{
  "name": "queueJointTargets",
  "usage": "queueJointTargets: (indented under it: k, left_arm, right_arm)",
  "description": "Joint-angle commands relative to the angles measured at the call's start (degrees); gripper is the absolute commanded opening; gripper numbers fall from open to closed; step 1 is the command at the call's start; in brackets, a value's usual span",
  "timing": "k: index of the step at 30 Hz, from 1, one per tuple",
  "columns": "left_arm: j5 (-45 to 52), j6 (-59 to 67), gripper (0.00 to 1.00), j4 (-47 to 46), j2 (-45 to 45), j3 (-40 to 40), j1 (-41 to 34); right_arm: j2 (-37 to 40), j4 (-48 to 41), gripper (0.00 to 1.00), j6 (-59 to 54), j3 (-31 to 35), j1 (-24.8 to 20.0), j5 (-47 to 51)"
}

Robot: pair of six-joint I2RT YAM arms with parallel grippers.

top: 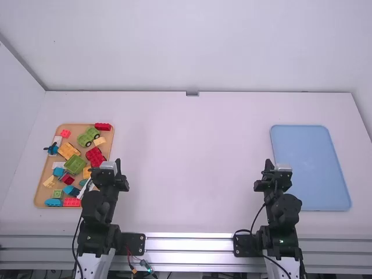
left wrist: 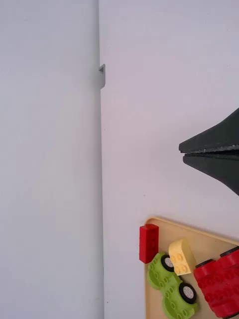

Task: Assemble lego blocks to make yellow taxi

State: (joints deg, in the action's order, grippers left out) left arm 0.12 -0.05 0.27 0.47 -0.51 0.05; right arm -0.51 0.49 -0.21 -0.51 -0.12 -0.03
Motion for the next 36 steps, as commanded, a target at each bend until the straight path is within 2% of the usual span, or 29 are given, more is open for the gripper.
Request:
queueJointTargets:
  k: [1,15,30,36]
  left_arm:
    - [0.0,-0.02,0.0,0.0,0.0,0.02,0.0]
    - [-1.61,0.67,0.08,-0.32,3.59,-3.07,-0.18]
    - [-6.3,4.32,0.31,-1.73,15.36,-12.78,-0.7]
    - [-8.94,5.47,0.43,-2.39,21.77,-18.07,-1.0]
  right_arm:
    - [0.0,0.0,0.0,0.02,0.0,0.0,-0.07]
    - [-3.5,0.65,0.08,-0.32,-2.35,0.1,-0.53]
    - [-15.2,3.21,0.31,-0.93,-10.08,1.19,-2.42]
    - [-21.54,5.49,0.44,-1.33,-14.28,2.56,-3.39]
